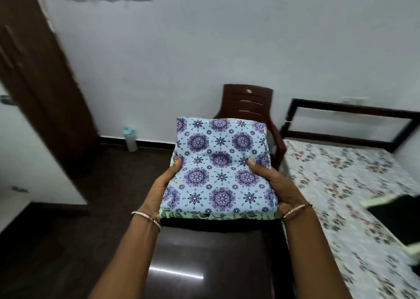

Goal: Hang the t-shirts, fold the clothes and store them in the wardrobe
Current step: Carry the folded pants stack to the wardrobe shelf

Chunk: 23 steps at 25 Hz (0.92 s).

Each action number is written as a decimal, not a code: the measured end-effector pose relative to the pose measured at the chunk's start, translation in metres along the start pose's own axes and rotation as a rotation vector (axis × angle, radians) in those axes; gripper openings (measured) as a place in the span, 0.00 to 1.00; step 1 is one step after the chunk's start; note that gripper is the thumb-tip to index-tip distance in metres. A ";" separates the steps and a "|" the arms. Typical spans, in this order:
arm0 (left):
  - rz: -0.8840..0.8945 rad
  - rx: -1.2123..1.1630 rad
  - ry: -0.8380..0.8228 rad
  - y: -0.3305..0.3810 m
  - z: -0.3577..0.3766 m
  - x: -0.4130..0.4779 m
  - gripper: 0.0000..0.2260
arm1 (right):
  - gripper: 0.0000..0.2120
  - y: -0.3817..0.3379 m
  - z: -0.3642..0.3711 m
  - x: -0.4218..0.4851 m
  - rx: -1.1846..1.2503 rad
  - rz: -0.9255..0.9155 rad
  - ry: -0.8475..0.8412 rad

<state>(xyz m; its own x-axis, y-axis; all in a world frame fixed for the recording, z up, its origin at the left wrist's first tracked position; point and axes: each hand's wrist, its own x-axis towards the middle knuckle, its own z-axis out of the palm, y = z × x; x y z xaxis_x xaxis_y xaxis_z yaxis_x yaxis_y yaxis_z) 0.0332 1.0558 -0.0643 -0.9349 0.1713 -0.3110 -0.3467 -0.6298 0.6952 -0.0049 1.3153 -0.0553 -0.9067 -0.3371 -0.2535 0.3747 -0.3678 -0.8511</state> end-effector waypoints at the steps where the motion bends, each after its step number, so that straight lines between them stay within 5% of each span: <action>1: 0.015 -0.005 0.024 0.018 -0.026 -0.006 0.20 | 0.28 0.010 0.027 0.018 -0.001 0.030 -0.027; 3: 0.038 -0.037 0.053 0.054 -0.072 -0.020 0.22 | 0.37 0.030 0.082 0.053 -0.009 0.090 -0.096; 7: 0.145 -0.064 0.149 0.117 -0.153 -0.054 0.27 | 0.39 0.064 0.176 0.109 -0.057 0.149 -0.204; 12: 0.286 -0.065 0.343 0.174 -0.240 -0.095 0.19 | 0.24 0.104 0.289 0.174 -0.108 0.295 -0.319; 23: 0.532 -0.047 0.702 0.299 -0.408 -0.127 0.27 | 0.25 0.176 0.509 0.334 -0.210 0.494 -0.662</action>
<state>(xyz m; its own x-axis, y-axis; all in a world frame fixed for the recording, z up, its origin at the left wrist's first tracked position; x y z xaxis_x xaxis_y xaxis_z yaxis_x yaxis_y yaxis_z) 0.0798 0.5363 -0.0810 -0.7028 -0.6492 -0.2908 0.1395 -0.5266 0.8386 -0.1435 0.6971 -0.0555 -0.3243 -0.8778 -0.3525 0.5946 0.1006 -0.7977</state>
